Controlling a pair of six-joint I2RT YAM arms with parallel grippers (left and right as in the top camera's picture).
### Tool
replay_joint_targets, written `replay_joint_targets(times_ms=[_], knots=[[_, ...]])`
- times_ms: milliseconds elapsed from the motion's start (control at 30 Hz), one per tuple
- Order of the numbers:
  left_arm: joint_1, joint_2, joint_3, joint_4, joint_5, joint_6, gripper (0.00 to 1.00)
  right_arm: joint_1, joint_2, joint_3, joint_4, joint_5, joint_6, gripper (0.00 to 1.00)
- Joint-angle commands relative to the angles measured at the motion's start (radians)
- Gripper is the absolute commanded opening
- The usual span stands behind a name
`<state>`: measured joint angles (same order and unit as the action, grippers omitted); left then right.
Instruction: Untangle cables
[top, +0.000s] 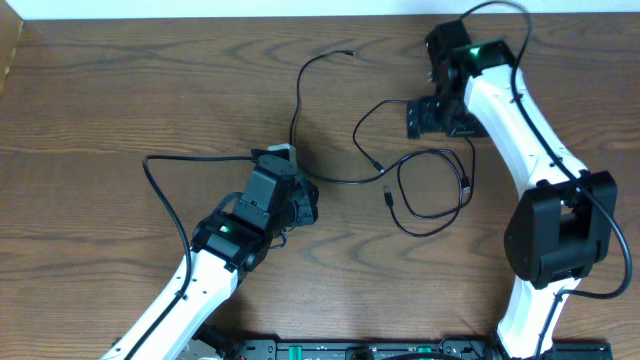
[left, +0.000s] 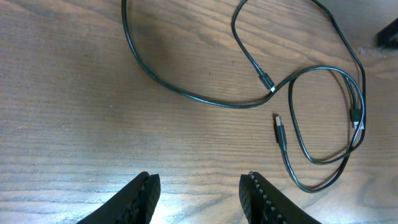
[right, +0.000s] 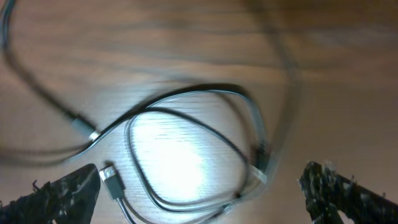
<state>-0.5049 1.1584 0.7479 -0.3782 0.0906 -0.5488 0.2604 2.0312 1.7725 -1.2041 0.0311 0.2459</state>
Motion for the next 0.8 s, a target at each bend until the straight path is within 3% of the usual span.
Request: replay_joint_targets(times_ms=[0,133,533,767], knots=[[0.004,-0.003,-0.005,-0.002,-0.016,0.017,0.47,0.002,-0.007,-0.070,0.044,-0.237,-0.279,0.99],[0.004,-0.003,-0.005,-0.003,-0.016,0.017,0.47,0.000,-0.007,-0.110,0.053,-0.235,-0.431,0.99],[0.004,-0.003,-0.005,-0.022,-0.016,0.019,0.47,-0.062,-0.004,-0.140,0.109,-0.180,-0.652,0.99],[0.004,-0.003,-0.005,-0.021,-0.017,0.025,0.47,-0.100,0.013,-0.140,0.132,-0.262,-0.764,0.95]])
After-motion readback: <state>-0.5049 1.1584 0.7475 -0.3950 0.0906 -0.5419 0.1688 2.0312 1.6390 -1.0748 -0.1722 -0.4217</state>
